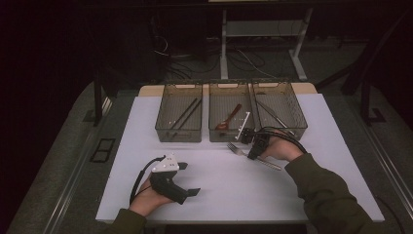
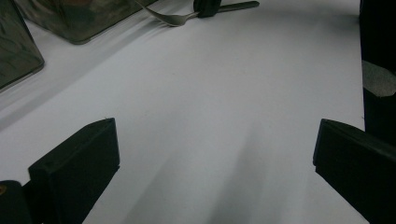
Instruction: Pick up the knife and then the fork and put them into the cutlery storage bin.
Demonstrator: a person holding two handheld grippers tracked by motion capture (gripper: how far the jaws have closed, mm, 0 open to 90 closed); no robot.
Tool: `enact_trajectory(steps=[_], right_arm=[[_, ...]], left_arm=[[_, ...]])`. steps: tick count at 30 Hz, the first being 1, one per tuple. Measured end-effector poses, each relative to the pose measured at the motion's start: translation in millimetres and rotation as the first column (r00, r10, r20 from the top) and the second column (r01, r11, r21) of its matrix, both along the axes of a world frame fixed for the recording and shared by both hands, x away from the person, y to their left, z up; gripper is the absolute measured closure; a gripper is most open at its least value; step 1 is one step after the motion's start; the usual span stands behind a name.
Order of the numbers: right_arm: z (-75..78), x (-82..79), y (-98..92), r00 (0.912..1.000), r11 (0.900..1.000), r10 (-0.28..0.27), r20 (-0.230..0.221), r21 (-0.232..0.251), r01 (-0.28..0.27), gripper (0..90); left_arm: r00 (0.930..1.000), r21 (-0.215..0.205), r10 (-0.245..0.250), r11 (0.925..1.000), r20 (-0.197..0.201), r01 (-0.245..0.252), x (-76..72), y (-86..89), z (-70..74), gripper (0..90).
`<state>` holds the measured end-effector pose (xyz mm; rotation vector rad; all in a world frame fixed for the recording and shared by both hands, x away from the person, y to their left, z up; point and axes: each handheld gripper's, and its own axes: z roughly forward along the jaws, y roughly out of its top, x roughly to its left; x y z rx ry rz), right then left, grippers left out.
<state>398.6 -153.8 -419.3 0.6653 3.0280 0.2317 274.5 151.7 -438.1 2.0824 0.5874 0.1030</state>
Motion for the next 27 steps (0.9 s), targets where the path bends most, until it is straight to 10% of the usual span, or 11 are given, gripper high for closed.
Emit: enact_trajectory(steps=[16,27], right_arm=[[6.9,-9.1,-15.0,0.9996,0.993,-0.028,0.007,0.118,0.027,83.9],[27.3,-21.5,-43.0,0.9947,0.949,-0.073,0.073,0.312,0.046,84.1]], left_arm=[[1.0,-0.003,0.002,1.0,-0.001,-0.002,0.2,0.4,-0.2,0.0],[1.0,-0.004,0.006,1.0,-0.001,-0.006,0.4,0.5,-0.1,0.0]])
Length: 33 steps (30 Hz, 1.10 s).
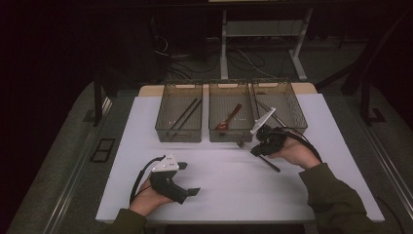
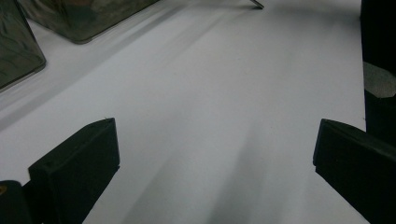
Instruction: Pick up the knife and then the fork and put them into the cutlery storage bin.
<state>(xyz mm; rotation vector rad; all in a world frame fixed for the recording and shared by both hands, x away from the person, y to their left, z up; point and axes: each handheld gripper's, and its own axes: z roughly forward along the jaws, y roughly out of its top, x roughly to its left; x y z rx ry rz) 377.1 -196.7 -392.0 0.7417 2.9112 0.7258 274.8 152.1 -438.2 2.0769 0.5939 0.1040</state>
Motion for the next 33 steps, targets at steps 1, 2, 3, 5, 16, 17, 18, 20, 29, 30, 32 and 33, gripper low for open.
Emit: enact_trajectory(steps=[1,2,3,5,16,17,18,20,29,30,32,33], right_arm=[[2.1,-0.7,-2.5,1.0,1.0,-0.009,0.0,0.023,0.009,84.1],[4.3,-1.2,-5.0,0.9998,0.999,-0.021,0.001,0.044,0.021,84.1],[6.4,-1.4,-7.6,0.9996,0.998,-0.029,0.006,0.061,0.028,84.2],[10.6,-2.2,-13.1,0.9987,0.993,-0.049,0.014,0.108,0.047,84.2],[32.0,-2.5,-51.9,0.9831,0.926,-0.176,0.052,0.347,0.147,84.2],[33.8,-1.9,-55.5,0.9792,0.917,-0.194,0.06,0.366,0.159,84.2],[36.4,-1.1,-60.3,0.9749,0.906,-0.213,0.064,0.387,0.173,84.2],[40.3,0.3,-67.0,0.9667,0.887,-0.247,0.068,0.418,0.197,84.2],[61.2,6.5,-87.1,0.9299,0.849,-0.345,0.127,0.465,0.252,84.2],[62.9,7.8,-88.8,0.9253,0.846,-0.356,0.131,0.467,0.259,84.2],[65.8,11.3,-91.9,0.9166,0.842,-0.375,0.139,0.466,0.273,84.2],[67.5,13.3,-93.3,0.9119,0.839,-0.385,0.143,0.465,0.282,84.2]], left_arm=[[1.0,0.0,0.001,1.0,0.001,-0.001,0.1,0.2,0.2,0.0],[1.0,0.0,0.001,1.0,0.002,-0.001,0.2,0.5,0.4,0.0],[1.0,-0.001,0.002,1.0,0.002,-0.002,0.2,0.7,0.5,0.0],[1.0,-0.003,0.005,1.0,0.001,-0.005,0.2,1.0,0.8,0.0],[1.0,-0.011,0.007,0.9999,-0.001,-0.007,1.9,-0.1,1.0,0.0],[1.0,-0.01,0.007,0.9999,-0.002,-0.007,2.0,-0.1,0.8,0.0],[1.0,-0.008,0.006,0.9999,-0.002,-0.006,1.9,0.0,0.8,0.0],[1.0,-0.01,0.007,0.9999,-0.003,-0.007,1.3,0.2,0.8,0.0],[1.0,-0.013,0.008,0.9999,0.0,-0.008,-0.5,2.3,0.7,0.0],[1.0,-0.013,0.008,0.9999,0.0,-0.008,-0.5,2.3,0.6,0.0],[1.0,-0.015,0.008,0.9999,0.0,-0.008,-0.7,2.2,0.7,0.0],[1.0,-0.015,0.007,0.9999,0.001,-0.007,-0.8,2.2,0.9,0.0]])
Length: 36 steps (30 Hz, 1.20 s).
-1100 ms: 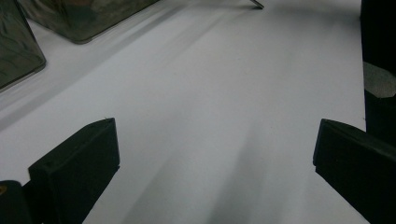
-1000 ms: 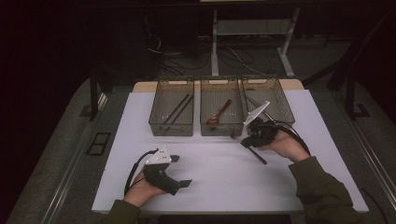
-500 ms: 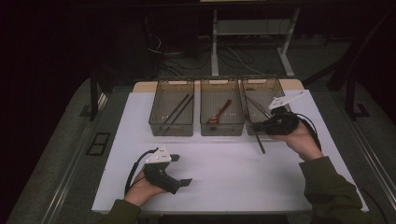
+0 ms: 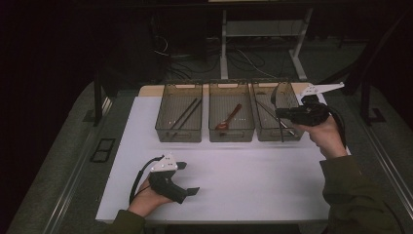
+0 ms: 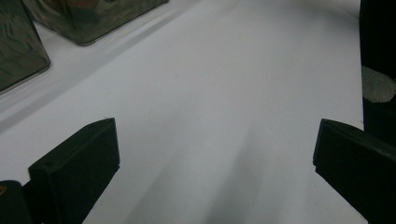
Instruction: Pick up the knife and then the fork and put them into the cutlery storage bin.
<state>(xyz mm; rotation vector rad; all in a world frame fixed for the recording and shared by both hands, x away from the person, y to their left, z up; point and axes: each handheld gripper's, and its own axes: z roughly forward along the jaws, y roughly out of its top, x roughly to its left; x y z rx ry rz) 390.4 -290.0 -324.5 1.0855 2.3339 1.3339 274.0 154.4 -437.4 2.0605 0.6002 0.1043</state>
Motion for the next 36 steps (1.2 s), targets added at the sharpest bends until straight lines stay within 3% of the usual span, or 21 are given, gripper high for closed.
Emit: enact_trajectory(steps=[10,17,22,28,31,36], right_arm=[[16.8,32.8,-14.7,0.9921,0.993,-0.106,0.066,-0.05,0.11,84.2],[6.0,60.1,-18.4,0.9847,0.981,-0.161,0.067,-0.1,0.167,84.2],[-16.1,76.3,-17.8,0.9848,0.971,-0.174,-0.002,-0.167,0.171,84.2],[-38.6,86.7,-10.8,0.9815,0.955,-0.16,-0.106,-0.269,0.127,84.2],[-47.0,89.1,-8.2,0.9747,0.943,-0.165,-0.152,-0.313,0.111,84.1],[-57.1,92.1,-6.7,0.96,0.938,-0.169,-0.224,-0.337,0.086,82.9]], left_arm=[[1.0,0.003,-0.001,1.0,-0.002,0.001,-0.7,0.2,0.0,0.0],[1.0,0.006,-0.005,1.0,-0.004,0.005,-0.3,0.1,-0.5,0.0],[1.0,0.003,-0.006,1.0,-0.006,0.006,-0.8,0.7,-1.0,0.0],[1.0,0.004,-0.008,1.0,-0.005,0.008,-1.5,1.4,-1.0,0.0],[0.9999,0.003,-0.009,1.0,-0.007,0.009,-1.9,1.2,-1.3,0.0],[0.9999,0.006,-0.01,0.9999,-0.008,0.01,-1.6,1.0,-1.5,0.0]])
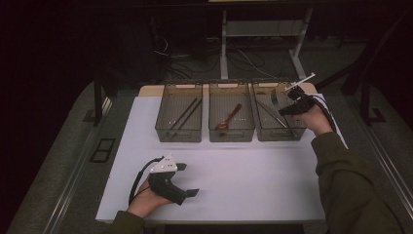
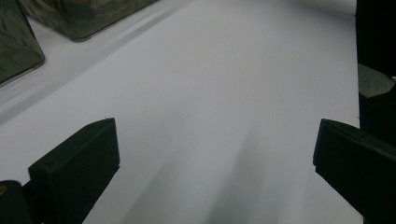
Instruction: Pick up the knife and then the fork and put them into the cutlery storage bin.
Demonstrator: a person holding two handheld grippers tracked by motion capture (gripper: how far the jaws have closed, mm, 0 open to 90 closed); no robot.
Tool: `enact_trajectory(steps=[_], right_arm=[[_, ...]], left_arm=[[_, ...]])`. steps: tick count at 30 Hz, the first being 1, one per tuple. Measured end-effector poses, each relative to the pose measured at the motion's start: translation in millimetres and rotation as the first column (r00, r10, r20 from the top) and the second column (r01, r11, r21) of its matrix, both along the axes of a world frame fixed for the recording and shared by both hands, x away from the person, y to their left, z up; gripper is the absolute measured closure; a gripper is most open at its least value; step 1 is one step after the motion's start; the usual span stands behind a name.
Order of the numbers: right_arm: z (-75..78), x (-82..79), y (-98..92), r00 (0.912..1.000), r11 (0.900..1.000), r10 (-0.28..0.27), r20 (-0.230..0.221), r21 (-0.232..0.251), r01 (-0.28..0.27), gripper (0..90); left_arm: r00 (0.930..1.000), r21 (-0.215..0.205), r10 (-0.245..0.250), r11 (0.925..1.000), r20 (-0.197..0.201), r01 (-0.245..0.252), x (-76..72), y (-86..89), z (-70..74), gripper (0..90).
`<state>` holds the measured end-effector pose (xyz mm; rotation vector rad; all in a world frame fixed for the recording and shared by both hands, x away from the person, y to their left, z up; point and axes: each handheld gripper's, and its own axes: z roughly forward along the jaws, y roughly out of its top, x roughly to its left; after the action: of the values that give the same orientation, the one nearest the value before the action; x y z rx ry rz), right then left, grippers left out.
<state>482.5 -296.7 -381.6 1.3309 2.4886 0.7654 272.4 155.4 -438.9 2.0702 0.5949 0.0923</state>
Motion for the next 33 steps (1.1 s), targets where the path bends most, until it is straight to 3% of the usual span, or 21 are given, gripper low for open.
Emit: enact_trajectory(steps=[2,4,10,19,25,28,33], right_arm=[[-2.8,0.0,1.6,1.0,1.0,0.006,-0.007,-0.007,-0.006,73.3],[-3.1,-1.1,1.8,0.9998,1.0,-0.007,0.016,-0.001,0.007,65.1],[2.8,-12.1,-3.0,0.9967,0.997,-0.019,0.079,0.076,0.014,48.2],[11.8,-45.0,-11.8,0.9877,0.972,-0.008,0.156,0.233,-0.029,35.9],[14.5,-71.5,-11.1,0.9779,0.963,-0.004,0.209,0.266,-0.053,29.6],[13.8,-86.3,-9.4,0.9717,0.953,0.003,0.236,0.292,-0.074,27.3],[8.2,-112.8,-5.4,0.9589,0.93,0.026,0.283,0.345,-0.127,22.3]], left_arm=[[1.0,0.0,0.0,1.0,0.0,0.0,-0.1,0.0,0.1,0.0],[1.0,0.0,0.001,1.0,0.001,-0.001,-0.3,0.1,0.2,0.0],[1.0,0.001,0.0,1.0,-0.001,0.0,-0.4,-0.1,0.0,0.0],[1.0,0.005,0.008,1.0,-0.001,-0.008,0.7,3.0,0.2,0.0],[0.9999,0.002,0.014,0.9999,-0.004,-0.014,1.0,4.8,0.2,0.0],[0.9999,0.006,0.01,0.9999,-0.003,-0.01,0.9,4.7,0.0,0.0],[0.9999,0.006,0.012,0.9999,-0.005,-0.012,0.6,5.4,-0.2,0.0]])
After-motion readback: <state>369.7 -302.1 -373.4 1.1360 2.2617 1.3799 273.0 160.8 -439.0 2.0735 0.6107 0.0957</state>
